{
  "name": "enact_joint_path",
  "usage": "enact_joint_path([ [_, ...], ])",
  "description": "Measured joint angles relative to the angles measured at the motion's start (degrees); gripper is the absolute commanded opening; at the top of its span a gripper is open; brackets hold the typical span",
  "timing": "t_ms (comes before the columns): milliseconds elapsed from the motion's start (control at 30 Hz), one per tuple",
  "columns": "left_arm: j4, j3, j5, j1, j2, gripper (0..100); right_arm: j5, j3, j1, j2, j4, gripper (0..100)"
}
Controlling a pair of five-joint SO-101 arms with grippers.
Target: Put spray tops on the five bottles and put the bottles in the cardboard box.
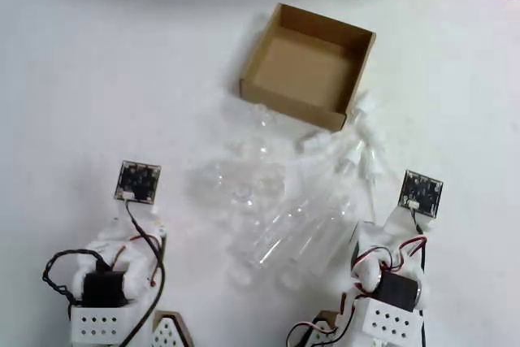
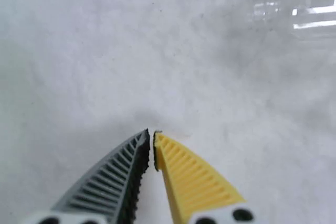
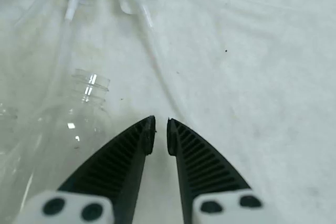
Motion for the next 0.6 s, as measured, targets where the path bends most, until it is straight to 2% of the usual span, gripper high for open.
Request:
enact_joint_path([
  [267, -15.2, 0.0, 0.0, 0.2, 0.0, 3, 0.0, 0.0, 0.0, 0.0, 0.0, 1.6],
  [533, -27.5, -0.1, 0.0, 0.9, 0.0, 3, 0.0, 0.0, 0.0, 0.0, 0.0, 1.6],
  [600, -28.2, -1.1, 0.0, 1.8, 0.0, 3, 0.0, 0.0, 0.0, 0.0, 0.0, 1.6],
])
